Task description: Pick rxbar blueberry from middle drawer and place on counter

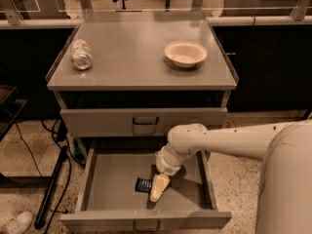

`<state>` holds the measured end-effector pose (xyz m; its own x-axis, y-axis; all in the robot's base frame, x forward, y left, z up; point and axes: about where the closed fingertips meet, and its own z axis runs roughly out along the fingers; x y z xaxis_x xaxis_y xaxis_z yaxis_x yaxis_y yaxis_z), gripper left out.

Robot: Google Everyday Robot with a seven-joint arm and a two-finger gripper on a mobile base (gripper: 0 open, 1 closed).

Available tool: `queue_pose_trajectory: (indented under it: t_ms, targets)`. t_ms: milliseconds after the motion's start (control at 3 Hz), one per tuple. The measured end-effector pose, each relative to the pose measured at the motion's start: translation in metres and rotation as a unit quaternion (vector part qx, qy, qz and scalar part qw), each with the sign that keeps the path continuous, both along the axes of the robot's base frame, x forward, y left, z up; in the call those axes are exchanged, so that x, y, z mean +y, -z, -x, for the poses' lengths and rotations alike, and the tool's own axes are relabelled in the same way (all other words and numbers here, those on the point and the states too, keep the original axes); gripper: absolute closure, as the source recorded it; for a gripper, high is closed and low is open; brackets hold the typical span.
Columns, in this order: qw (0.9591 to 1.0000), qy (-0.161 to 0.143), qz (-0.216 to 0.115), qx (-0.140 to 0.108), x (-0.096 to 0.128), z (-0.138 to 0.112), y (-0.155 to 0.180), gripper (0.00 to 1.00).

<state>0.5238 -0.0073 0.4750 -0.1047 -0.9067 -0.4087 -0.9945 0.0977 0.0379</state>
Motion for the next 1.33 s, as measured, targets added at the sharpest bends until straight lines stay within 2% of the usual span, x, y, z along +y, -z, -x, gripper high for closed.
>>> queue_pose_trajectory:
  t_ms: [333, 667, 1000, 1333]
  targets:
    - [0.9998, -0.009, -0.017, 0.002, 0.024, -0.018, 0.027, 0.0]
    - [0.9998, -0.009, -0.017, 0.002, 0.024, -0.018, 0.027, 0.0]
    - [0.9998, 0.008, -0.015, -0.015, 0.028, -0.02, 0.038, 0.0]
    - [0.9985, 0.028, -0.006, -0.046, 0.036, -0.032, 0.053, 0.0]
